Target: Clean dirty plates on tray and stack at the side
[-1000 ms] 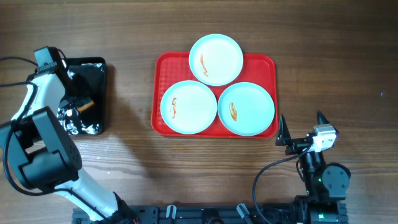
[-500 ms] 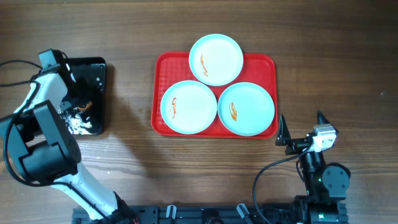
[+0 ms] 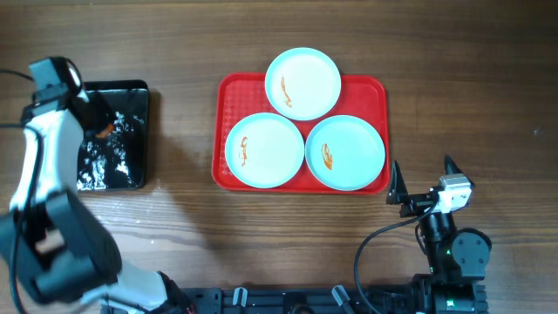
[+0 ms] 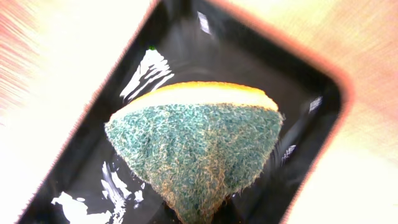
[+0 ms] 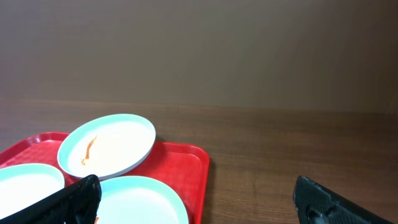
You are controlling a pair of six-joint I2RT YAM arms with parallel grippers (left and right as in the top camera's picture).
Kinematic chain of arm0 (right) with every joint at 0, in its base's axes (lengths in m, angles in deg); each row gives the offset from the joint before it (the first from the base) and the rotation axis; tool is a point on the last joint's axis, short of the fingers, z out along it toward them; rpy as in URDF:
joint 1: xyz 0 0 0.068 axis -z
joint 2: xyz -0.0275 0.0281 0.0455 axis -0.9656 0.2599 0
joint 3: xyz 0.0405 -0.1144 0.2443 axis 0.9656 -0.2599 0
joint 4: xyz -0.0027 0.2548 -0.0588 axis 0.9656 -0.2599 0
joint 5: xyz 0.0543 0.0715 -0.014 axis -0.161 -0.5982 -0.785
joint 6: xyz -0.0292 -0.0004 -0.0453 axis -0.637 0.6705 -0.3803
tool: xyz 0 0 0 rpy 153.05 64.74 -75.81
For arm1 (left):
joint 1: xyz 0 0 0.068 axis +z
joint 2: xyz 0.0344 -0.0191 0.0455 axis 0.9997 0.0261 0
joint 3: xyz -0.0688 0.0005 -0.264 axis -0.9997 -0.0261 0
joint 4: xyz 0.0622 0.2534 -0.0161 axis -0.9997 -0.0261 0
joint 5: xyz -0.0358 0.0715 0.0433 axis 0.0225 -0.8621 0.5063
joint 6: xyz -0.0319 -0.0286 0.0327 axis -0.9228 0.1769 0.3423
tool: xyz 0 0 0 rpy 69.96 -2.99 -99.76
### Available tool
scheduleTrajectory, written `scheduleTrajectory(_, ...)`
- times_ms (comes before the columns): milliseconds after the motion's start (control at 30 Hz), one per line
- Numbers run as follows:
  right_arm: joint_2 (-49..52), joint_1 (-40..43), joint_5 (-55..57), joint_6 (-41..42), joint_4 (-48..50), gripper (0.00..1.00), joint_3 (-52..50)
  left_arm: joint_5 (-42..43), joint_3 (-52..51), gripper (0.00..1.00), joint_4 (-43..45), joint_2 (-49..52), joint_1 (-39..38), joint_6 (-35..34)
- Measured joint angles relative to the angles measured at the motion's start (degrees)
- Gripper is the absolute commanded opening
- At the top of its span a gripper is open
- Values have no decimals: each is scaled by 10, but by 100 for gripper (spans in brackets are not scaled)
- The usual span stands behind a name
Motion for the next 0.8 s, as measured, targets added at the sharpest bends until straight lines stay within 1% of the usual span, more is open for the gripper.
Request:
scheduleTrajectory(167, 0, 0, 0, 0, 0, 100, 0, 0, 0, 4, 3, -71, 0, 0)
scheduleTrajectory(367, 0, 0, 0, 0, 0, 100, 0, 0, 0, 4, -1, -64, 0, 0)
scheduleTrajectory(467, 0, 0, 0, 0, 0, 100, 0, 0, 1, 4, -6, -32, 0, 0)
scheduleTrajectory(667, 0, 0, 0, 0, 0, 100, 0, -2, 1, 4, -35, 94, 0, 0)
scheduleTrajectory(800, 0, 0, 0, 0, 0, 100, 0, -17, -3, 4, -44, 111, 0, 0)
